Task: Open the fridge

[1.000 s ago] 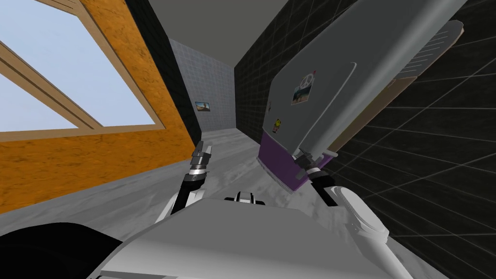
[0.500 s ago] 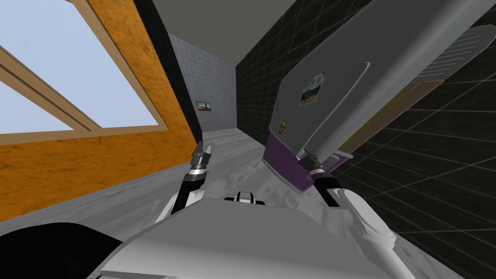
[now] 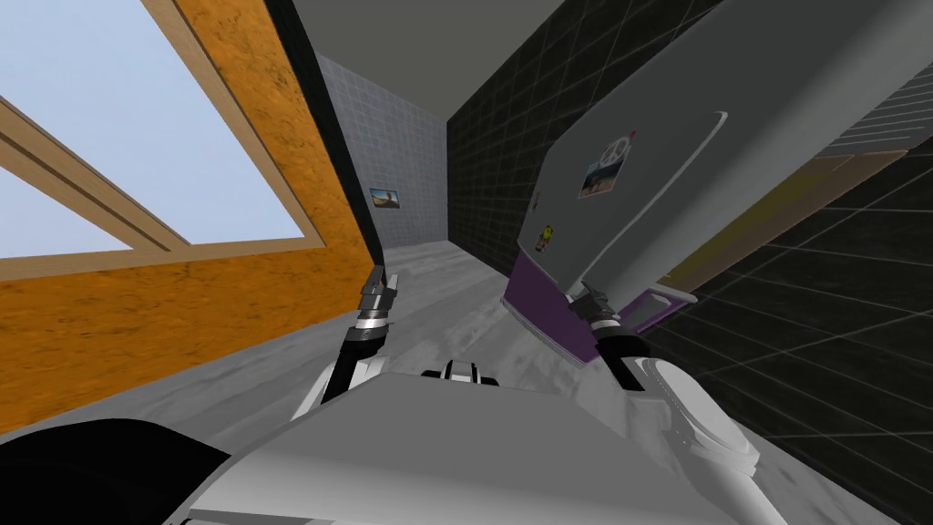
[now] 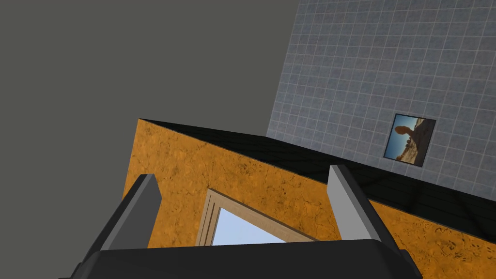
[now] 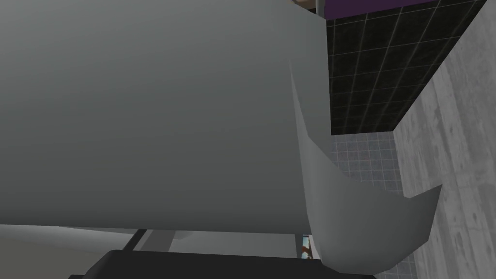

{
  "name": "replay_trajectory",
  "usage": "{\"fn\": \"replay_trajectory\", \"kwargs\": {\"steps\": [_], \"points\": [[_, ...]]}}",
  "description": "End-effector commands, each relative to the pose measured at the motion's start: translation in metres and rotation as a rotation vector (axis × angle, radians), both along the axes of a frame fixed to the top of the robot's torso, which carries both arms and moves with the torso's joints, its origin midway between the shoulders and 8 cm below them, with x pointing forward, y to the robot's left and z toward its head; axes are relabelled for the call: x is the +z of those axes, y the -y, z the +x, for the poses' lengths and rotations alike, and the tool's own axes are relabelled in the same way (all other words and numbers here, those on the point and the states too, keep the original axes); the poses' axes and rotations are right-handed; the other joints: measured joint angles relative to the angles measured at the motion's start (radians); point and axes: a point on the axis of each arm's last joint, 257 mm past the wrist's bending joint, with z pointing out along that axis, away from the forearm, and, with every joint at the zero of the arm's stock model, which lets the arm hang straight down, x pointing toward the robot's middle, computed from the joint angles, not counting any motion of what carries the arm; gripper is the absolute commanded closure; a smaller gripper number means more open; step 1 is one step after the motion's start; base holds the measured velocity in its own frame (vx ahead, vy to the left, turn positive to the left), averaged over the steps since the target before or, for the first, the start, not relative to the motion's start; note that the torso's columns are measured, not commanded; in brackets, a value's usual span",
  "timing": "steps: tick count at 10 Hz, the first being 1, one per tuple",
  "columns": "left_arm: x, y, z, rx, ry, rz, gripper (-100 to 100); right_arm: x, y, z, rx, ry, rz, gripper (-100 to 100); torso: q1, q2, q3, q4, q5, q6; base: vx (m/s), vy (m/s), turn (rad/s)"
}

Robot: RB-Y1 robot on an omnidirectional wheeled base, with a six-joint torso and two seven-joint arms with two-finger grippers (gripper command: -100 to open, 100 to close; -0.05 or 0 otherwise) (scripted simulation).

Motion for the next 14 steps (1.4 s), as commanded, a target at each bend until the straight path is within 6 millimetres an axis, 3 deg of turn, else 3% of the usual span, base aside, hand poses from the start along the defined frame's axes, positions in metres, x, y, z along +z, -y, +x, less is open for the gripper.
{"fn": "replay_trajectory", "kwargs": {"steps": [1, 2, 5, 7, 14], "points": [[0.000, 0.000, 0.000, 0.000, 0.000, 0.000, 0, 0.000, 0.004, -0.002, -0.016, -0.001, 0.000, 100, -0.003, 0.002, 0.001, 0.002, -0.001, 0.002, 0.019, 0.138, -0.029], [0.000, 0.000, 0.000, 0.000, 0.000, 0.000, 0, 0.000, 0.018, -0.004, -0.056, -0.002, 0.001, 100, -0.009, 0.005, 0.003, 0.003, -0.002, 0.002, 0.081, 0.194, -0.043], [0.000, 0.000, 0.000, 0.000, 0.000, 0.000, 0, 0.000, 0.031, -0.006, -0.091, -0.001, 0.001, 100, 0.005, -0.003, -0.001, 0.000, 0.000, -0.001, 0.097, 0.244, -0.040], [0.000, 0.000, 0.000, 0.000, 0.000, 0.000, 0, 0.001, 0.056, -0.012, -0.163, 0.001, 0.000, 100, 0.002, -0.007, -0.004, 0.000, 0.001, -0.003, 0.106, 0.307, -0.042], [0.000, 0.000, 0.000, 0.000, 0.000, 0.000, 0, 0.003, 0.094, -0.023, -0.269, 0.004, -0.002, 100, -0.001, -0.005, -0.004, 0.001, 0.001, -0.003, 0.108, 0.261, -0.023]]}}
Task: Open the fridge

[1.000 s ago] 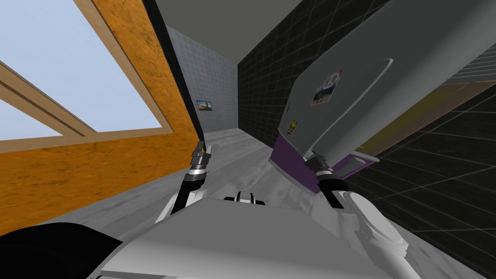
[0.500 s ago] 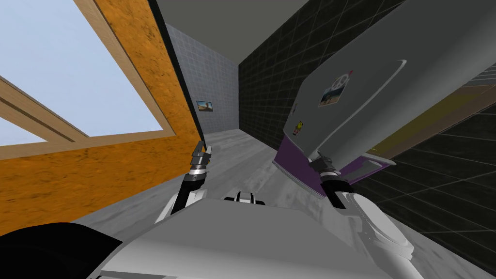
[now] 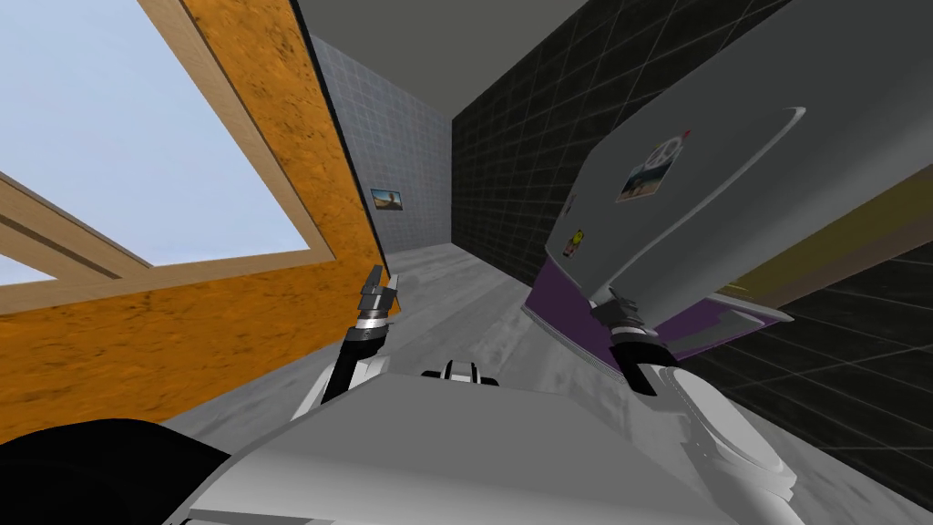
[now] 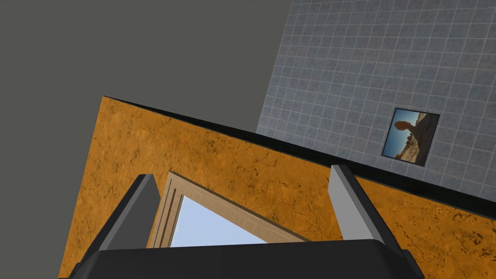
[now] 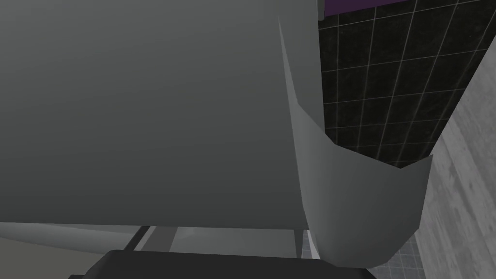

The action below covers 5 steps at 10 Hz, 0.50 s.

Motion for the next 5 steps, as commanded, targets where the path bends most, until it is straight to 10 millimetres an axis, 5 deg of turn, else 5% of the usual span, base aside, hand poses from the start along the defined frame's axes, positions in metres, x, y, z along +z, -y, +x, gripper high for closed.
{"fn": "replay_trajectory", "kwargs": {"steps": [1, 2, 5], "points": [[0.000, 0.000, 0.000, 0.000, 0.000, 0.000, 0, 0.006, 0.019, -0.004, -0.056, 0.011, -0.005, 100, -0.001, 0.003, 0.001, 0.000, 0.000, 0.001, 0.103, 0.241, -0.027], [0.000, 0.000, 0.000, 0.000, 0.000, 0.000, 0, 0.012, 0.021, -0.005, -0.030, 0.001, -0.003, -100, 0.001, 0.002, 0.001, 0.001, 0.000, 0.001, 0.064, 0.164, -0.064], [0.000, 0.000, 0.000, 0.000, 0.000, 0.001, 0, 0.028, 0.035, -0.006, -0.023, 0.001, -0.004, -100, -0.004, 0.013, 0.008, 0.003, -0.001, 0.004, 0.000, 0.033, -0.037]]}}
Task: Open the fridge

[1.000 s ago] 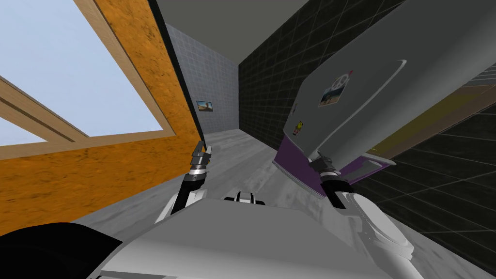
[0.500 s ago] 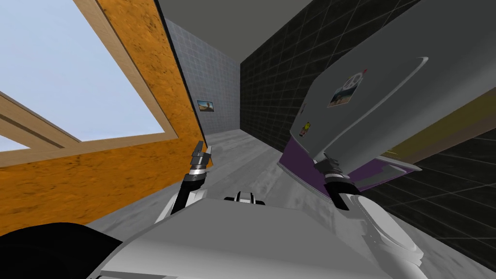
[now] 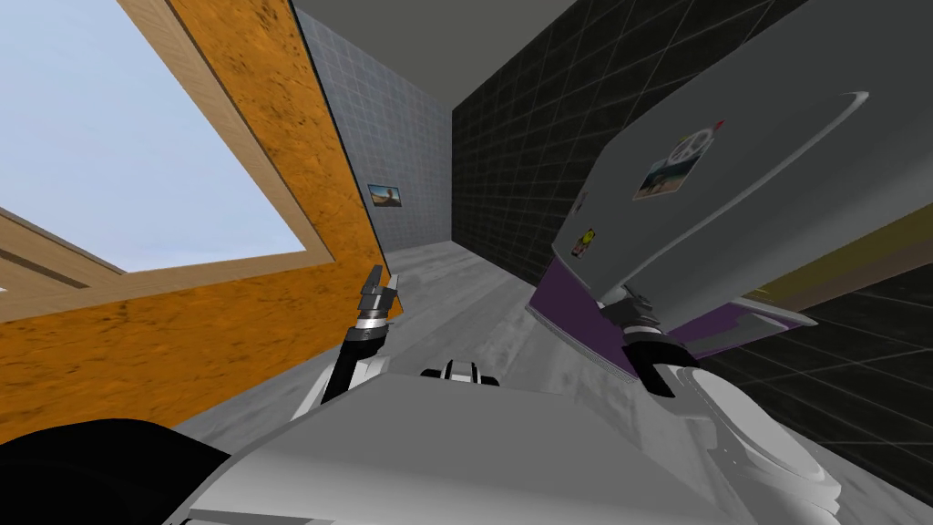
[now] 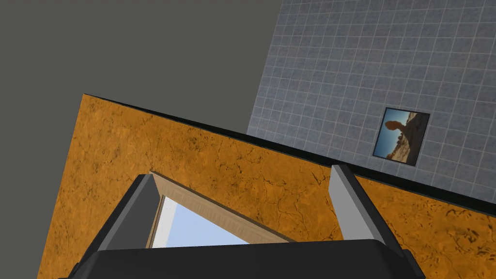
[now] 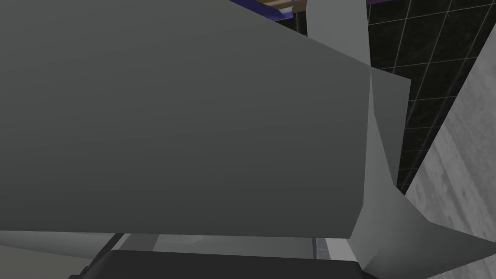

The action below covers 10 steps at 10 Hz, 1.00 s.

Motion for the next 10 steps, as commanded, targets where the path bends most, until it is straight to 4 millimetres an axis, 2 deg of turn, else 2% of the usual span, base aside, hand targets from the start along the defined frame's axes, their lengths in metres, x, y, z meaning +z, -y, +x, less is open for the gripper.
{"fn": "replay_trajectory", "kwargs": {"steps": [1, 5, 6, 7, 8, 10], "points": [[0.000, 0.000, 0.000, 0.000, 0.000, 0.000, 0, 0.019, 0.012, -0.001, 0.006, 0.006, -0.003, -100, 0.005, -0.001, -0.001, 0.000, 0.003, 0.000, 0.007, 0.027, -0.033], [0.000, 0.000, 0.000, 0.000, 0.000, 0.000, 0, 0.043, 0.026, -0.001, 0.018, 0.007, -0.003, -100, 0.019, 0.000, -0.002, 0.004, 0.012, -0.003, 0.015, 0.054, -0.037], [0.000, 0.000, 0.000, 0.000, 0.000, 0.000, 0, 0.043, 0.026, -0.001, 0.018, 0.007, -0.003, -100, 0.020, 0.001, -0.001, 0.005, 0.013, -0.003, 0.016, 0.040, -0.025], [0.000, 0.000, 0.000, 0.000, 0.000, 0.000, 0, 0.026, 0.029, -0.006, 0.008, -0.018, 0.011, -100, 0.021, 0.002, -0.002, 0.006, 0.016, -0.005, 0.002, 0.007, -0.019], [0.000, 0.000, 0.000, 0.000, 0.000, 0.000, 0, 0.022, 0.030, -0.007, 0.005, -0.024, 0.015, 0, 0.019, 0.003, 0.000, 0.004, 0.011, -0.002, 0.000, 0.000, 0.000], [0.000, 0.000, 0.000, 0.000, 0.000, 0.000, 0, 0.016, 0.031, -0.008, 0.002, -0.034, 0.020, 0, 0.013, 0.005, 0.003, 0.003, 0.006, 0.002, 0.000, 0.000, 0.000]]}}
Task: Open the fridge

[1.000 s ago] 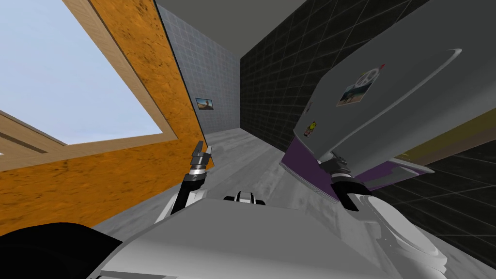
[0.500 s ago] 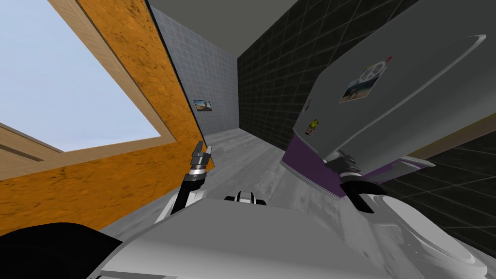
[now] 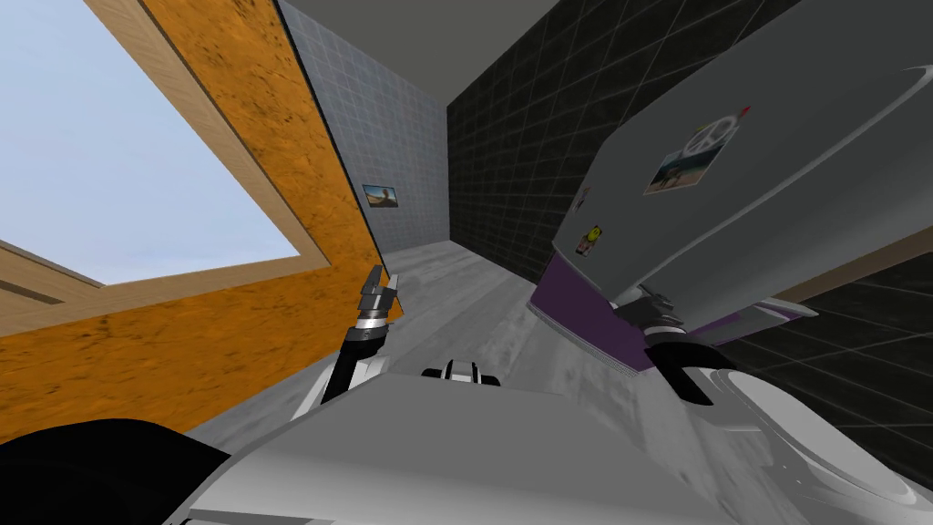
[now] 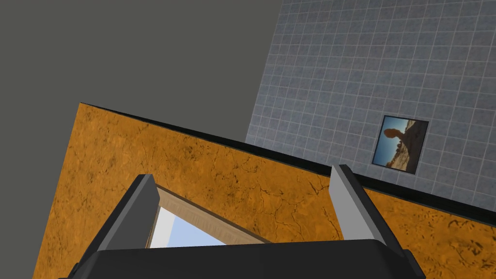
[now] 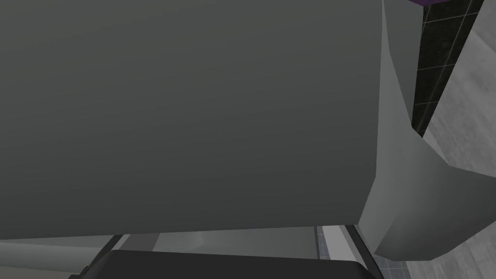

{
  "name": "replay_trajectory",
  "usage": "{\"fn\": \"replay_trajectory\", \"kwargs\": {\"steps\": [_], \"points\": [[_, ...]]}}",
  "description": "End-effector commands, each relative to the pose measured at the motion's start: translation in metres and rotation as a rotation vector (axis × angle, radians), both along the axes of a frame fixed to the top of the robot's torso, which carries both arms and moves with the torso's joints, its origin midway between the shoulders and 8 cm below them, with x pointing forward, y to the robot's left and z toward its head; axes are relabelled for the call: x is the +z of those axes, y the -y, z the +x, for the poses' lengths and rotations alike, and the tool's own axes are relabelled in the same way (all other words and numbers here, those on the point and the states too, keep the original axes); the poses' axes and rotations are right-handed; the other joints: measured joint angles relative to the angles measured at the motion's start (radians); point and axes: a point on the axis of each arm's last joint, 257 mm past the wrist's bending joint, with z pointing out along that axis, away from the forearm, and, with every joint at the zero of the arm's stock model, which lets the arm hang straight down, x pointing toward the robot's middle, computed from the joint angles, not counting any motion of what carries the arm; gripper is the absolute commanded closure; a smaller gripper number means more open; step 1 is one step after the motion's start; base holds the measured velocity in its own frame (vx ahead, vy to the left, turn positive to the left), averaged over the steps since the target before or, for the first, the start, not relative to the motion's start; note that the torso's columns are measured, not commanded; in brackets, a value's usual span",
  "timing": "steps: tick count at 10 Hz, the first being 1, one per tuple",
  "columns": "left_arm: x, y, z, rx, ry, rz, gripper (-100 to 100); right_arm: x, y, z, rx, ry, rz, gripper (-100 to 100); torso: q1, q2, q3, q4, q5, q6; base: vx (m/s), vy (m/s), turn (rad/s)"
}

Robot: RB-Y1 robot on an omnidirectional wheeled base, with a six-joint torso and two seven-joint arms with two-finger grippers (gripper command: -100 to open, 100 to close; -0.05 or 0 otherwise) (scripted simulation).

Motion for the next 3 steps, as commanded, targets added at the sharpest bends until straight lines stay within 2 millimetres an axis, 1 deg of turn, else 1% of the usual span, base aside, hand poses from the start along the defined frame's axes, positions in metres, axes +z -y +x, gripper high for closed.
{"fn": "replay_trajectory", "kwargs": {"steps": [1, 3], "points": [[0.0000, 0.0000, 0.0000, 0.000, 0.000, 0.000, 0, -0.0019, 0.0002, -0.0003, -0.001, -0.003, 0.002, 0, -0.001, 0.000, 0.000, -0.001, -0.002, 0.001, 0.000, 0.000, 0.000], [0.0000, 0.0000, 0.0000, 0.000, 0.000, 0.000, 0, -0.0042, 0.0005, -0.0007, -0.002, -0.007, 0.003, 0, -0.003, 0.000, 0.000, -0.002, -0.003, 0.002, 0.000, 0.000, 0.000]]}}
